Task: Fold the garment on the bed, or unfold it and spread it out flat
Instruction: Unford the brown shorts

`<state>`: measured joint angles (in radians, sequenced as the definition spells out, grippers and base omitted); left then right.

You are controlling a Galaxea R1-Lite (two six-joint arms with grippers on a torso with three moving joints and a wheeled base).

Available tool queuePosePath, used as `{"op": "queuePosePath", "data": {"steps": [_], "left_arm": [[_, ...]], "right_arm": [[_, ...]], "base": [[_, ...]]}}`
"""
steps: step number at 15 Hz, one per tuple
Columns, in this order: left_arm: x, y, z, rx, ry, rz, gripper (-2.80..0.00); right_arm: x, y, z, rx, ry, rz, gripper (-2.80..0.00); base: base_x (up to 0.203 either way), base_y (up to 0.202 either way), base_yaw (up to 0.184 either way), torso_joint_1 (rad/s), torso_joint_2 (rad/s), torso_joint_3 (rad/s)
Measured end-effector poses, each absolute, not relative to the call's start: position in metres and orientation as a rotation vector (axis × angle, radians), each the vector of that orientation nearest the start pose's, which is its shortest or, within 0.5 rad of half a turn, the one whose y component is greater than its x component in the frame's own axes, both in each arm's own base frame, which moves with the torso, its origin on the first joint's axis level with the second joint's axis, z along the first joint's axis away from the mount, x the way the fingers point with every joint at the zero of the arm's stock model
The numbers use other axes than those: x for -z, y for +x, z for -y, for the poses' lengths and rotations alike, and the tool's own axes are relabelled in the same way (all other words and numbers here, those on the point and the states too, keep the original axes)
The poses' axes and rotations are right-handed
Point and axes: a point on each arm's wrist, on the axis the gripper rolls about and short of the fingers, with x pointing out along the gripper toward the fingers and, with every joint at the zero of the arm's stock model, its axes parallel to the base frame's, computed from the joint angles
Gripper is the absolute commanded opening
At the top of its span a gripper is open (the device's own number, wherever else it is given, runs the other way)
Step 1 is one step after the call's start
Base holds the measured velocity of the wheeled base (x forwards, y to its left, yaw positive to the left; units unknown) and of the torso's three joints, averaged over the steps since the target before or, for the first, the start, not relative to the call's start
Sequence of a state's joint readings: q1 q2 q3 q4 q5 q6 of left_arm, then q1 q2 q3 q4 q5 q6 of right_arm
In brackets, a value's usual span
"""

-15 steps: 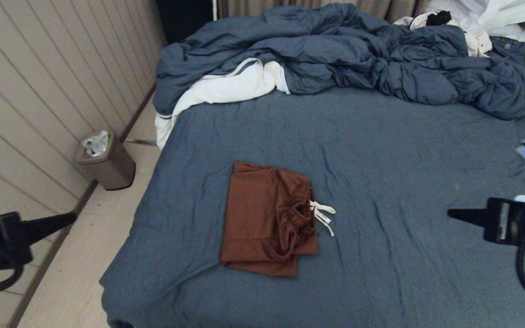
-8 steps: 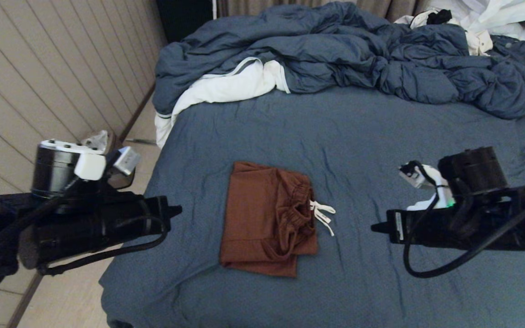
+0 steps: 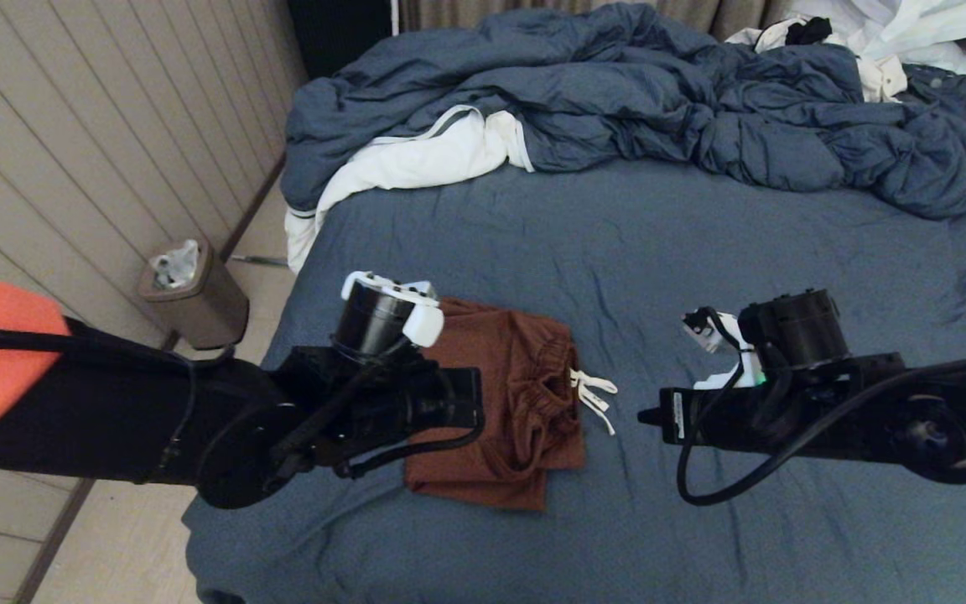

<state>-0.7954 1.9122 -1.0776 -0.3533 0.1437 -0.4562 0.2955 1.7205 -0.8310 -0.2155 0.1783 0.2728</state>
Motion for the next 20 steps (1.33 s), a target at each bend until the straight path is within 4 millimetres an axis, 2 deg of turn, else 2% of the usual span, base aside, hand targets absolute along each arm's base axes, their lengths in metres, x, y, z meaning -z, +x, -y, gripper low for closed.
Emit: {"op": "queuePosePath", "data": {"steps": [3,6,7,8,11,15,17,20], "left_arm": [[-0.148,0.264,0.294,0.539,-0.251,-0.483,-2.80],[-0.131,0.268,0.319,0.527,-0.249,-0.458,-2.80],[-0.126,0.267,0.327,0.535,-0.243,-0.461,-0.79],[-0.119,0.265,0.335,0.547,-0.234,-0.469,0.00],[-0.106,0.262,0.358,0.566,-0.220,-0.469,0.00],[-0.087,0.272,0.379,0.560,-0.212,-0.469,0.00],[-0.077,0.283,0.383,0.521,-0.204,-0.454,0.00],[-0.068,0.303,0.379,0.478,-0.195,-0.440,0.00]], "right_arm": [[-0.144,0.282,-0.081,-0.335,0.230,-0.714,-2.80],[-0.144,0.282,-0.069,-0.298,0.245,-0.705,-2.80],[-0.144,0.282,-0.067,-0.292,0.247,-0.692,-2.80],[-0.144,0.282,-0.065,-0.289,0.248,-0.674,-2.80],[-0.142,0.283,-0.059,-0.281,0.251,-0.610,-2.80],[-0.137,0.282,-0.052,-0.259,0.253,-0.615,-2.80],[-0.135,0.280,-0.050,-0.256,0.255,-0.622,-2.80],[-0.134,0.279,-0.050,-0.258,0.255,-0.617,-2.80]], "base": [[0.000,0.000,0.000,0.000,0.00,0.000],[0.000,0.000,0.000,0.000,0.00,0.000],[0.000,0.000,0.000,0.000,0.00,0.000],[0.000,0.000,0.000,0.000,0.00,0.000],[0.000,0.000,0.000,0.000,0.00,0.000],[0.000,0.000,0.000,0.000,0.00,0.000],[0.000,0.000,0.000,0.000,0.00,0.000],[0.000,0.000,0.000,0.000,0.00,0.000]]}}
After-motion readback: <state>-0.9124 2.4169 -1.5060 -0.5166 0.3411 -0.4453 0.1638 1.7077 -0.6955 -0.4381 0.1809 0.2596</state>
